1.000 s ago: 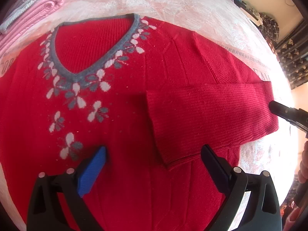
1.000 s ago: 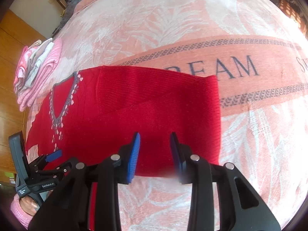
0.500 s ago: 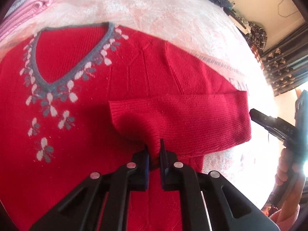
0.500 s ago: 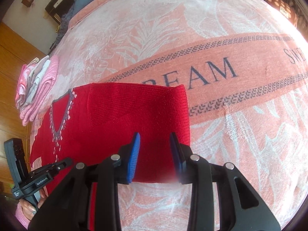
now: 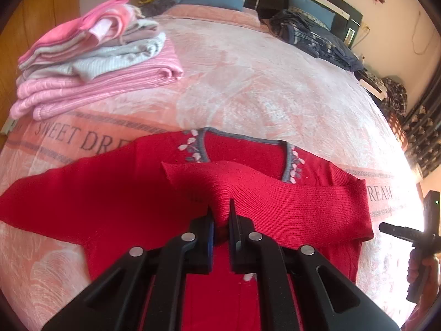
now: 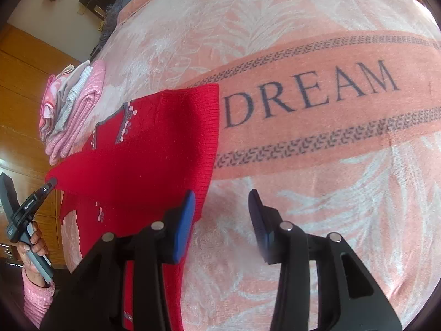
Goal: Fold small clothes
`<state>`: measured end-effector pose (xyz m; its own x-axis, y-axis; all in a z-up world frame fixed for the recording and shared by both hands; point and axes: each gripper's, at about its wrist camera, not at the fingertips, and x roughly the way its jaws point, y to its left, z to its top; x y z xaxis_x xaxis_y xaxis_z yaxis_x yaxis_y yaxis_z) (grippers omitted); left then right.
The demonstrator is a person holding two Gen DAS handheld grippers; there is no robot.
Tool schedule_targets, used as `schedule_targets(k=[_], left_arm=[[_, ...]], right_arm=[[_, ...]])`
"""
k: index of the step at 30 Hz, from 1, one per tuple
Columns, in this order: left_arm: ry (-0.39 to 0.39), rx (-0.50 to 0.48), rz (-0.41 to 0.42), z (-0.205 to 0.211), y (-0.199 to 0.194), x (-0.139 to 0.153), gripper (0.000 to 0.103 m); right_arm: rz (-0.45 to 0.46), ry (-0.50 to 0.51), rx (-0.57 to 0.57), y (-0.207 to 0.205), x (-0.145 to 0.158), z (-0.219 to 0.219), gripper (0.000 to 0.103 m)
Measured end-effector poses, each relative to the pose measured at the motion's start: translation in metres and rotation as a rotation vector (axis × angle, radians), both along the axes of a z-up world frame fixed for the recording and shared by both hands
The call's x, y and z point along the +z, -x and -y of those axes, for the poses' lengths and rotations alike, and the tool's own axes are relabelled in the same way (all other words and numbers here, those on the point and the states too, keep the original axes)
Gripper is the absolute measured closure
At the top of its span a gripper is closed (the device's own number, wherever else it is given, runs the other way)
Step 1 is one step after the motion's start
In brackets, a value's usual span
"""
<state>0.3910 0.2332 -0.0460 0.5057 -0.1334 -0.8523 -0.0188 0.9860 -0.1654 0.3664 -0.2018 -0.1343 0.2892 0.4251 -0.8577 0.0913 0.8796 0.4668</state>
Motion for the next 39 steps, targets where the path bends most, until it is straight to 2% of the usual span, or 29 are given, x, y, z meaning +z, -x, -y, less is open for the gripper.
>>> schedule_targets(k=[3, 5, 7, 8, 10, 12, 15, 17, 20, 22, 25, 28, 31, 32, 35, 37, 38, 39], left_arm=[[0.026, 0.035, -0.021, -0.025, -0.004, -0.020, 0.095], [-0.004, 0.026, -0.039, -0.034, -0.006, -0.033, 0.095], [-0.023, 0.011, -0.072, -0.038, -0.005, -0.048, 0.094], [-0.032, 0.012, -0.089, -0.040, -0.006, -0.056, 0.094], [-0.047, 0.012, -0.136, -0.046, -0.008, -0.075, 0.089], [-0.073, 0.017, -0.160, -0.051, -0.009, -0.088, 0.085], [-0.088, 0.035, -0.172, -0.064, -0.013, -0.088, 0.077], [-0.083, 0.090, -0.143, -0.078, -0.016, -0.071, 0.078], [0.003, 0.129, -0.075, -0.093, -0.019, -0.038, 0.078], [0.069, 0.109, -0.066, -0.088, -0.022, -0.029, 0.076], [0.121, 0.037, -0.109, -0.067, -0.028, -0.038, 0.075], [0.099, 0.000, -0.155, -0.052, -0.033, -0.063, 0.075], [0.089, 0.006, -0.235, -0.055, -0.038, -0.097, 0.076], [0.112, 0.016, -0.221, -0.059, -0.037, -0.103, 0.076], [0.103, -0.021, -0.212, -0.058, -0.038, -0.102, 0.076], [0.129, -0.005, -0.216, -0.063, -0.037, -0.097, 0.076], [0.134, 0.009, -0.220, -0.067, -0.034, -0.094, 0.073], [0.120, 0.020, -0.224, -0.071, -0.031, -0.090, 0.060]], right_arm=[[-0.027, -0.058, 0.015, -0.003, -0.012, -0.017, 0.060], [-0.037, -0.057, 0.035, -0.005, -0.018, -0.028, 0.060], [-0.042, 0.015, 0.053, -0.006, -0.021, -0.037, 0.074], [-0.051, 0.038, 0.060, -0.006, -0.021, -0.039, 0.078], [-0.102, 0.044, 0.059, -0.006, -0.025, -0.035, 0.090], [-0.122, 0.056, 0.064, -0.005, -0.024, -0.035, 0.091], [-0.097, 0.126, 0.118, -0.004, -0.020, -0.045, 0.090], [-0.083, 0.138, 0.128, -0.006, -0.008, -0.046, 0.086], [0.011, 0.140, 0.118, -0.011, 0.024, -0.045, 0.085], [0.025, 0.110, 0.116, -0.016, 0.033, -0.052, 0.081], [0.008, 0.106, 0.163, -0.022, 0.028, -0.075, 0.081], [-0.030, 0.134, 0.197, -0.027, 0.013, -0.093, 0.081], [-0.095, 0.168, 0.188, -0.028, -0.009, -0.098, 0.081], [-0.111, 0.163, 0.183, -0.028, -0.014, -0.098, 0.081], [-0.109, 0.170, 0.179, -0.027, -0.015, -0.099, 0.081], [-0.098, 0.185, 0.187, -0.027, -0.010, -0.103, 0.077], [-0.086, 0.188, 0.191, -0.029, -0.005, -0.107, 0.075], [-0.068, 0.189, 0.192, -0.029, 0.001, -0.110, 0.070]])
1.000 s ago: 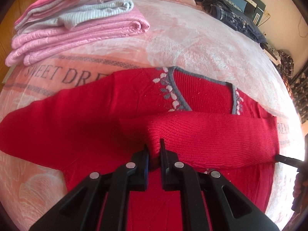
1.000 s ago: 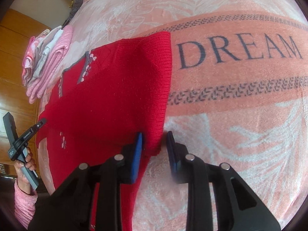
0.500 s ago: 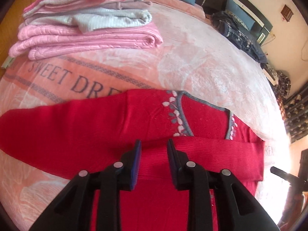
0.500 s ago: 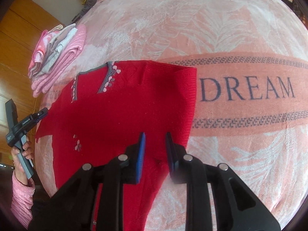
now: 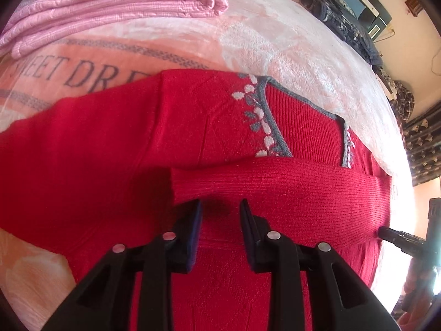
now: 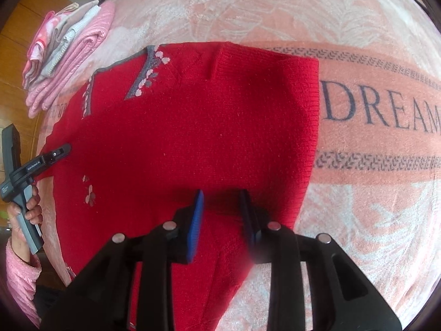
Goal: Fold small clothes
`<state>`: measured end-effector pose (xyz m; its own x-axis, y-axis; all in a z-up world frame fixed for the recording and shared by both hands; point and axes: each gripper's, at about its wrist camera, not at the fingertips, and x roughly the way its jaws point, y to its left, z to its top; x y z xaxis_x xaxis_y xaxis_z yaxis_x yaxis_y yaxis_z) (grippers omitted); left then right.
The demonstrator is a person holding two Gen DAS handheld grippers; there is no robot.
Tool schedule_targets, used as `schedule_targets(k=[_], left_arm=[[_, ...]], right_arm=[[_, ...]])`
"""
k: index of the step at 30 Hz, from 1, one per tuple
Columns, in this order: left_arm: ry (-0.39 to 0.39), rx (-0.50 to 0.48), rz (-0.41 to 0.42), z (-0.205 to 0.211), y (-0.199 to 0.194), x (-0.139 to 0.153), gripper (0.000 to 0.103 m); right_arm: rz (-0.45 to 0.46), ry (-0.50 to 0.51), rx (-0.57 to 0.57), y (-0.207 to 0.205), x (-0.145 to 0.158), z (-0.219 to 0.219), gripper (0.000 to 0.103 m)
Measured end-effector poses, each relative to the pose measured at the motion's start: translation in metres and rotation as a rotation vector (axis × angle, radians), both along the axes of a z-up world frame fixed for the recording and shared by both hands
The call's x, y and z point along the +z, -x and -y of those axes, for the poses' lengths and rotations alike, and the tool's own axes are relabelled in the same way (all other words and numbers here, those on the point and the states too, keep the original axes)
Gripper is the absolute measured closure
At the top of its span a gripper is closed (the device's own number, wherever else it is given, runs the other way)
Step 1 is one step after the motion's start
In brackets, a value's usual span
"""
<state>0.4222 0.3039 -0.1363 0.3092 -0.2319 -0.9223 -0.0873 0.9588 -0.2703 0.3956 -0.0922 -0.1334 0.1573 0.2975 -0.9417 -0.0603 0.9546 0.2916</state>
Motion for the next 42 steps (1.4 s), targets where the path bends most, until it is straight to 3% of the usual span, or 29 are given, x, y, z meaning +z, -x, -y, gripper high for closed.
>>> schedule_targets(k=[1, 3, 6, 11, 15, 20, 24, 29, 32, 34, 38, 42], left_arm=[[-0.024, 0.008, 0.002, -0.006, 0.003, 0.005, 0.042], [-0.074, 0.042, 0.030, -0.027, 0.009, 0.016, 0.032], [-0.106, 0.159, 0.002, -0.081, 0.018, 0.024, 0.032], [-0.162, 0.547, -0.046, -0.213, 0.056, 0.026, 0.034], [-0.088, 0.824, -0.095, -0.308, 0.106, 0.019, 0.037], [0.040, 0.993, -0.086, -0.375, 0.149, 0.010, 0.036], [0.155, 1.004, -0.038, -0.400, 0.149, -0.008, 0.037], [0.145, 0.993, 0.018, -0.411, 0.138, -0.015, 0.038], [0.116, 0.983, 0.038, -0.415, 0.133, -0.014, 0.066], [0.102, 0.986, 0.055, -0.417, 0.131, -0.013, 0.097], [0.060, 0.967, 0.151, -0.408, 0.132, 0.004, 0.098], [0.006, 0.858, 0.296, -0.375, 0.116, 0.042, 0.099]], right_arm=[[0.019, -0.001, 0.001, -0.001, 0.006, -0.003, 0.066], [0.040, -0.014, 0.006, -0.003, 0.013, -0.008, 0.062], [0.036, -0.017, 0.032, -0.002, 0.011, -0.019, 0.058], [0.022, 0.006, 0.080, 0.004, 0.000, -0.032, 0.058], [0.028, -0.002, 0.083, 0.005, -0.003, -0.031, 0.057], [0.029, -0.006, 0.078, 0.005, -0.002, -0.032, 0.055], [0.035, 0.016, 0.092, 0.006, -0.004, -0.036, 0.053], [0.036, 0.018, 0.094, 0.005, -0.006, -0.037, 0.052], [0.032, 0.010, 0.089, 0.004, -0.006, -0.035, 0.052], [0.032, 0.010, 0.091, 0.003, -0.006, -0.035, 0.052], [0.033, 0.006, 0.087, 0.004, -0.006, -0.034, 0.052], [0.032, -0.001, 0.080, 0.004, -0.005, -0.033, 0.052]])
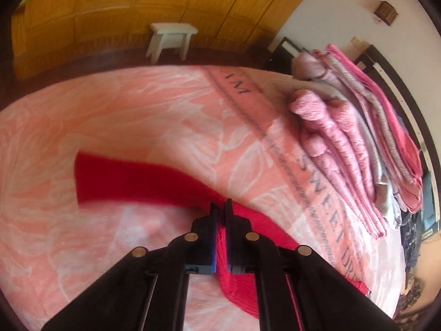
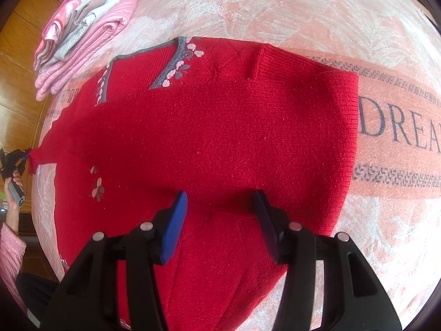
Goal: Fold small clothes
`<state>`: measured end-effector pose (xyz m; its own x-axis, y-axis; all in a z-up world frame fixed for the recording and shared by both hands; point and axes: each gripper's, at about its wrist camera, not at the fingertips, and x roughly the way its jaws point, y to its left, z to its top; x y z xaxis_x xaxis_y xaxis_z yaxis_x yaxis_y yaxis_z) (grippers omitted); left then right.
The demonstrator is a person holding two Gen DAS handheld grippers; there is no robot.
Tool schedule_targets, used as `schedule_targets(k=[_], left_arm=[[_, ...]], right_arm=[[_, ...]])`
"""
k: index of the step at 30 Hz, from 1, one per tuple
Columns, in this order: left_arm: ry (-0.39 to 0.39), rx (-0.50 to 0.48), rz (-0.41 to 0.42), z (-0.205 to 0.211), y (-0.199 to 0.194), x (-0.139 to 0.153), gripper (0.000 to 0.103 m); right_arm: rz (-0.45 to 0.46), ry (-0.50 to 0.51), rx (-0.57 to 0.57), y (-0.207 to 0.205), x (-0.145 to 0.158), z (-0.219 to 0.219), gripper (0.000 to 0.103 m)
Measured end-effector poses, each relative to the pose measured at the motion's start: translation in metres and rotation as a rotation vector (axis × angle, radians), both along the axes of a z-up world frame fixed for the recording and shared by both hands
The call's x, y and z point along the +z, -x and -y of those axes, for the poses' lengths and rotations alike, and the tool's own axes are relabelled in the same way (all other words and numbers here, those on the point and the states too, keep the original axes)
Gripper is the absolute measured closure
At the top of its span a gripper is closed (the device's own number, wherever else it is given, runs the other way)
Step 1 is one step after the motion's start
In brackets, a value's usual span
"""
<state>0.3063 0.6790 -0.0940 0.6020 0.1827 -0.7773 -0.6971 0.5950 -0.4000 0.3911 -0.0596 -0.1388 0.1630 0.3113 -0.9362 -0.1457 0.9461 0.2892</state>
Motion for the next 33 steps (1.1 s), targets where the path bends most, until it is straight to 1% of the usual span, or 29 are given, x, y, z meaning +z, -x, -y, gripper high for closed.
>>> schedule_targets(k=[3, 7, 11, 13, 17, 19, 21, 22, 23, 25, 27, 29, 30, 31, 33], left_arm=[[-0.063, -0.116, 0.031, 0.042, -0.020, 0.021, 0.099], [-0.121, -0.319, 0.062, 0.119, -0.049, 0.041, 0.099], [-0.154, -0.518, 0.084, 0.203, -0.068, 0.054, 0.099], [-0.155, -0.604, 0.094, 0.241, -0.077, 0.056, 0.099], [-0.134, -0.746, 0.102, 0.307, -0.084, 0.052, 0.099], [-0.127, -0.802, 0.104, 0.336, -0.086, 0.047, 0.099], [-0.125, -0.882, 0.095, 0.366, -0.085, 0.038, 0.099], [-0.117, -0.941, 0.080, 0.381, -0.086, 0.031, 0.098], [-0.105, -1.013, 0.041, 0.396, -0.087, 0.020, 0.097], [-0.100, -1.099, -0.033, 0.413, -0.086, 0.000, 0.086], [-0.115, -1.117, -0.074, 0.416, -0.081, -0.013, 0.081], [-0.089, -1.099, -0.086, 0.406, -0.081, -0.016, 0.067], [-0.067, -1.070, -0.086, 0.396, -0.083, -0.016, 0.054], [-0.039, -1.032, -0.073, 0.386, -0.084, -0.015, 0.051], [0.043, -0.953, -0.056, 0.364, -0.090, -0.013, 0.050]], right_arm=[[0.000, 0.001, -0.005, 0.001, 0.002, 0.001, 0.052], [0.005, 0.000, -0.010, 0.002, 0.006, 0.001, 0.052], [0.013, -0.006, -0.014, 0.003, 0.010, 0.004, 0.052], [0.017, -0.008, -0.019, 0.004, 0.012, 0.006, 0.052], [0.017, -0.008, -0.029, 0.003, 0.013, 0.011, 0.052], [0.018, -0.003, -0.032, 0.002, 0.012, 0.013, 0.052], [0.014, -0.001, -0.037, 0.002, 0.011, 0.015, 0.052], [0.011, 0.002, -0.038, 0.002, 0.009, 0.016, 0.052], [0.007, 0.006, -0.040, 0.002, 0.008, 0.017, 0.052], [0.003, 0.006, -0.042, 0.002, 0.005, 0.018, 0.052], [0.001, 0.007, -0.039, 0.002, 0.004, 0.018, 0.052], [0.003, 0.009, -0.033, 0.002, 0.003, 0.018, 0.052], [0.002, 0.010, -0.033, 0.002, 0.003, 0.018, 0.052], [0.001, 0.009, -0.035, 0.001, 0.002, 0.018, 0.052], [0.000, 0.011, -0.037, 0.001, 0.001, 0.016, 0.050]])
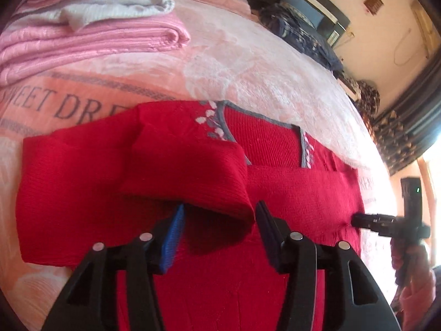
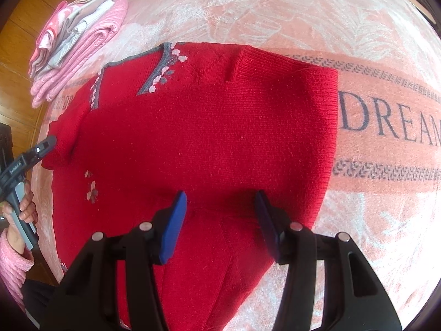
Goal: Fold small clothes
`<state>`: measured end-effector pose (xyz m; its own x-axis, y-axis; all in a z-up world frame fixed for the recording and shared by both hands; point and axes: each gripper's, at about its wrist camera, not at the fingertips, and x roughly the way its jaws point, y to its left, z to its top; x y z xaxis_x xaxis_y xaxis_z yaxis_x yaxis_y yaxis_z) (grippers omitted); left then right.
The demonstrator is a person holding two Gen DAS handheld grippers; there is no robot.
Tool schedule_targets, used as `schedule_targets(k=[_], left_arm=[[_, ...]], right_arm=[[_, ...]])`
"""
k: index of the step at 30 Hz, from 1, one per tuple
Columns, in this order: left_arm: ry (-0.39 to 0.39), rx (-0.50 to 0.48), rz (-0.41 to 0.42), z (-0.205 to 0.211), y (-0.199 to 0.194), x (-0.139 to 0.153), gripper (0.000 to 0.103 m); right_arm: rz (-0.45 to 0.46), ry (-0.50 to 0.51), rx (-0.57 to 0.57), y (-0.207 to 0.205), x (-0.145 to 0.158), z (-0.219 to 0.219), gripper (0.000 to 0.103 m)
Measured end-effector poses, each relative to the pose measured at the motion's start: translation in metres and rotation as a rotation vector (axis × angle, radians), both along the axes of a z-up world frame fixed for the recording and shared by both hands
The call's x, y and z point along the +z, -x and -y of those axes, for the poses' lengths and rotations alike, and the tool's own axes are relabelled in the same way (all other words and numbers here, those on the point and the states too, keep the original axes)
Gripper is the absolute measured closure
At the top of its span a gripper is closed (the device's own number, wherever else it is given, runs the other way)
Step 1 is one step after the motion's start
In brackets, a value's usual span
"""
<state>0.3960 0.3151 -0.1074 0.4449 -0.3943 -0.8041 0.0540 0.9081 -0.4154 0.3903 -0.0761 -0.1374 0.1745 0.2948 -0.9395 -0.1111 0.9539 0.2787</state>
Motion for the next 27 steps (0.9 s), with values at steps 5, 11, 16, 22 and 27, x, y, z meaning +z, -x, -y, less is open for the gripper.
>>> schedule_targets(k=[5, 11, 16, 22, 27], left_arm=[[0.180, 0.088, -0.120, -0.026, -0.017, -0.016, 0.049], [0.252, 0.129, -0.177, -0.022, -0.028, -0.034, 0.051], [0.227, 0.151, -0.098, -0.013, -0.030, -0.023, 0.086], [0.126, -0.190, -0.003, 0.067, -0.014, -0.002, 0.079], [0.051, -0.419, -0.056, 0.104, 0.004, -0.015, 0.046]], right_arm=[[0.005, 0.022, 0.014, 0.000, -0.001, -0.005, 0.047], [0.003, 0.017, 0.009, -0.001, -0.002, -0.005, 0.046], [0.007, 0.020, 0.011, 0.000, -0.003, -0.005, 0.047], [0.005, 0.026, 0.008, -0.002, -0.004, -0.009, 0.044], [0.007, 0.027, 0.013, -0.003, -0.004, -0.010, 0.044]])
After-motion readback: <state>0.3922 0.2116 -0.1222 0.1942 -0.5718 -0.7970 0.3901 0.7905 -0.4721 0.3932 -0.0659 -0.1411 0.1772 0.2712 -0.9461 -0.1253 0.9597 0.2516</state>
